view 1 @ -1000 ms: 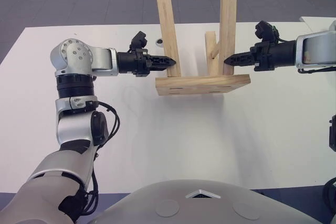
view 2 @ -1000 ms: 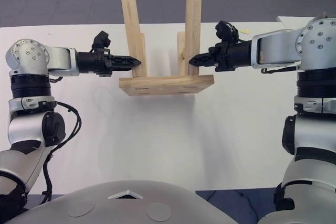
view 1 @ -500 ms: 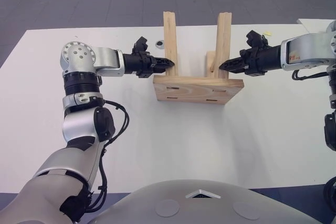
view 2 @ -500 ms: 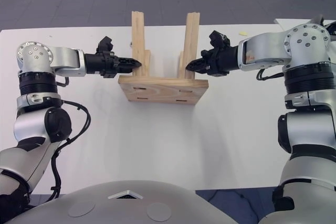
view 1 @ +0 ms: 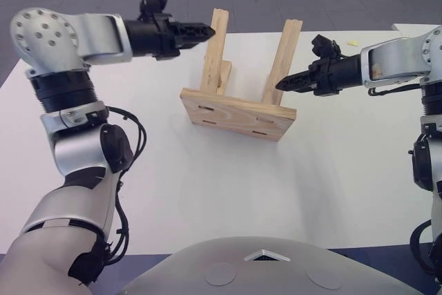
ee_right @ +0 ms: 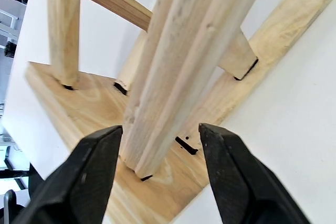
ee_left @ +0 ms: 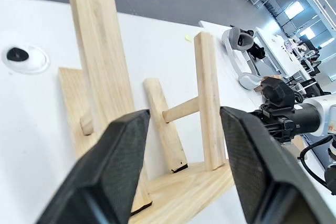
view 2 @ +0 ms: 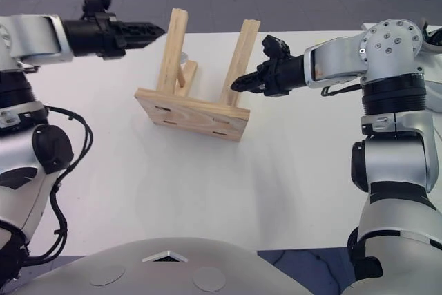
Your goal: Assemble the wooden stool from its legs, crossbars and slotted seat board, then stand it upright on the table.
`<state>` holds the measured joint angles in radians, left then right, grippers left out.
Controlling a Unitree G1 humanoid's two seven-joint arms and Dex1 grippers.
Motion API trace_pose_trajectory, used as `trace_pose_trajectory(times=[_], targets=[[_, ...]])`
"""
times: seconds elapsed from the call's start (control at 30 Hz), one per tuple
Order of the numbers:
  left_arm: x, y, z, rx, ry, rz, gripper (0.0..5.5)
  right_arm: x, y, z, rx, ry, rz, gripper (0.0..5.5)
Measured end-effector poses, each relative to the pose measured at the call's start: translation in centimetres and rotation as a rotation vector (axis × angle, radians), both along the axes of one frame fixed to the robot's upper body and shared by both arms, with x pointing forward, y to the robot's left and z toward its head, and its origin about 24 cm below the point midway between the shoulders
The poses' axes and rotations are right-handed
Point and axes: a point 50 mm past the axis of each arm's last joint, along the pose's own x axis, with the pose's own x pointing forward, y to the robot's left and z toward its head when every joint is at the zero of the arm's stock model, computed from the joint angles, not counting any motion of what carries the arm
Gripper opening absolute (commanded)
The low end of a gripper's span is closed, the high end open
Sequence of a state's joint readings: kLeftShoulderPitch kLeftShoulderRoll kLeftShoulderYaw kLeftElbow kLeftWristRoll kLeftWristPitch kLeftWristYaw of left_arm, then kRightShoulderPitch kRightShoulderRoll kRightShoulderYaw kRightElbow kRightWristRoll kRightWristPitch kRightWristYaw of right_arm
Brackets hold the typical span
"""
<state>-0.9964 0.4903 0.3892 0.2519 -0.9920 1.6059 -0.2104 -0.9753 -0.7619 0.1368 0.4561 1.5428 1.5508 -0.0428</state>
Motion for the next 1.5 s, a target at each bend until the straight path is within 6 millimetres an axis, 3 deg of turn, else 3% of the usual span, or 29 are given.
trace_pose_trajectory(times=[0.13,0.23,0.3,0.47,0.57,0.67,0.9,1.1,1.17,1.5], targets=[[-1.9,4.2,0.3,0.025,-0.129,0.018,2.43,-0.3,-1.7,2.8,0.134,-0.133,0.043,2.73],[-1.9,6.7,-0.6,0.118,-0.333,0.031,2.43,-0.6,-3.4,3.5,0.052,-0.378,0.106,2.73],[-1.9,7.5,-2.0,0.197,-0.457,-0.020,2.43,-1.3,-4.9,1.8,-0.034,-0.476,0.220,2.73],[-1.9,8.3,-6.0,0.397,-0.686,-0.269,2.43,-4.6,-7.0,-2.3,-0.078,-0.482,0.584,2.73],[-2.3,8.6,-8.7,0.541,-0.744,-0.506,2.43,-6.1,-7.3,-3.8,-0.095,-0.463,0.769,2.73],[-3.3,9.3,-12.8,0.708,-0.671,-0.855,2.43,-7.1,-7.0,-4.8,-0.132,-0.454,0.898,2.73],[-1.1,6.9,-13.3,0.710,-0.738,-0.949,2.43,-6.2,-5.3,-5.8,-0.136,-0.540,0.884,2.73],[-0.3,7.0,-14.0,0.709,-0.649,-0.881,3.32,-5.1,-4.3,-7.5,-0.193,-0.584,0.803,3.71],[-0.1,6.2,-14.3,0.682,-0.662,-0.879,3.60,-4.7,-3.7,-8.1,-0.194,-0.602,0.771,3.74],[1.1,2.6,-13.7,0.587,-0.835,-0.870,3.60,-3.9,-1.9,-9.6,-0.195,-0.671,0.732,3.74]])
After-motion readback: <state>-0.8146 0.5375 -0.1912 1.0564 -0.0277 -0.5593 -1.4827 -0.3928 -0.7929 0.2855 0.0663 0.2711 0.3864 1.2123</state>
